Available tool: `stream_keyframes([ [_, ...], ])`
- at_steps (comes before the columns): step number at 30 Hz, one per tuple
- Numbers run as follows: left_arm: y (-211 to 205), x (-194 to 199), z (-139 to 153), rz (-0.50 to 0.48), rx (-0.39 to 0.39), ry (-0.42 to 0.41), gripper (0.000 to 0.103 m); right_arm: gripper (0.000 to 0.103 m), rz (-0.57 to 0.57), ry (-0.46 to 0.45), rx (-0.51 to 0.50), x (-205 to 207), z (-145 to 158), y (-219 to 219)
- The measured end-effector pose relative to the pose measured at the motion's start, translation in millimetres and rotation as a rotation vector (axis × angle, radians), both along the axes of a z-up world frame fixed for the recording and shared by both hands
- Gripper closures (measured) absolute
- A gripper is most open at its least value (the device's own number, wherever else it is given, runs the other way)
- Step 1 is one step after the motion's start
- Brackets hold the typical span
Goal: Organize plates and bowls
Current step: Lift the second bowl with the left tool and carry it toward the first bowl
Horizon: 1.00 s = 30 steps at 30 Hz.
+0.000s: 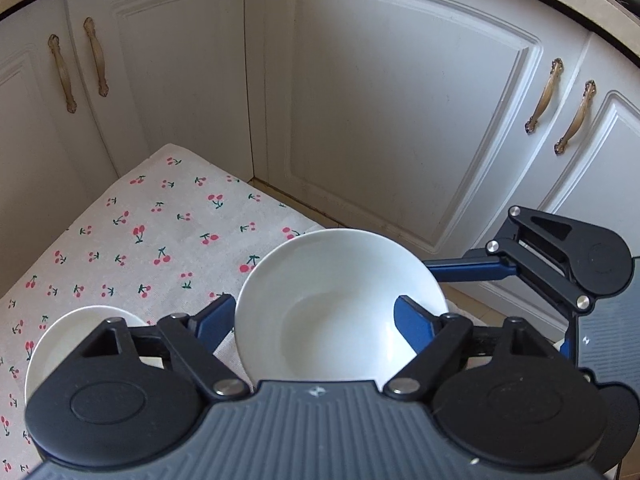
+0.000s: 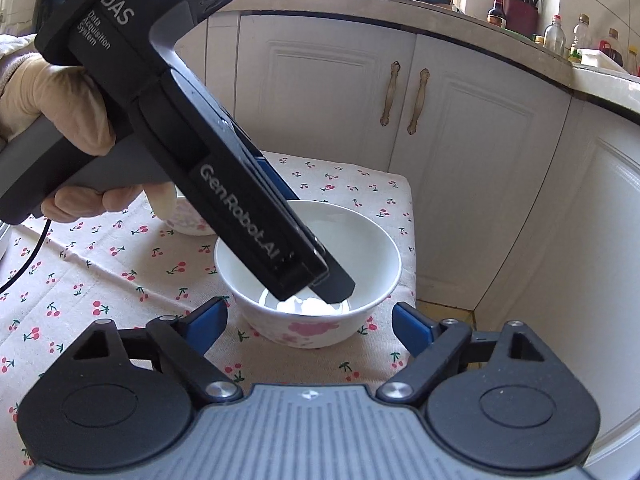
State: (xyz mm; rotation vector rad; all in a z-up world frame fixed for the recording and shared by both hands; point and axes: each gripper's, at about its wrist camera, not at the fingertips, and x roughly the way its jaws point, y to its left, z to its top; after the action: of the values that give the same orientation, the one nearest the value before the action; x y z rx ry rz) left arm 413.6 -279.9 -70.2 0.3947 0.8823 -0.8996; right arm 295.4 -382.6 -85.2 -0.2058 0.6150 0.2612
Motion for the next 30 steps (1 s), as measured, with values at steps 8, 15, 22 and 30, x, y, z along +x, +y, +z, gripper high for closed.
stream_keyframes([
  [8, 2.4, 4.3, 0.1, -0.007, -0.008, 0.016, 0.022, 0.014, -0.002, -0.005, -0.003, 3.2, 0.3, 2.4],
  [15, 0.2, 6.1, -1.6, -0.016, -0.009, 0.028, 0.023, 0.016, -0.008, 0.0, 0.004, 4.4, 1.2, 2.2],
  [22, -0.5, 3.3, 0.8, -0.014, 0.002, 0.023, 0.023, 0.016, -0.011, 0.008, -0.006, 3.6, 2.4, 4.9],
  [30, 7.1, -11.3, 14.8, -0.015, -0.015, 0.027, 0.023, 0.016, -0.006, 0.023, -0.017, -8.4, 13.0, 11.4],
])
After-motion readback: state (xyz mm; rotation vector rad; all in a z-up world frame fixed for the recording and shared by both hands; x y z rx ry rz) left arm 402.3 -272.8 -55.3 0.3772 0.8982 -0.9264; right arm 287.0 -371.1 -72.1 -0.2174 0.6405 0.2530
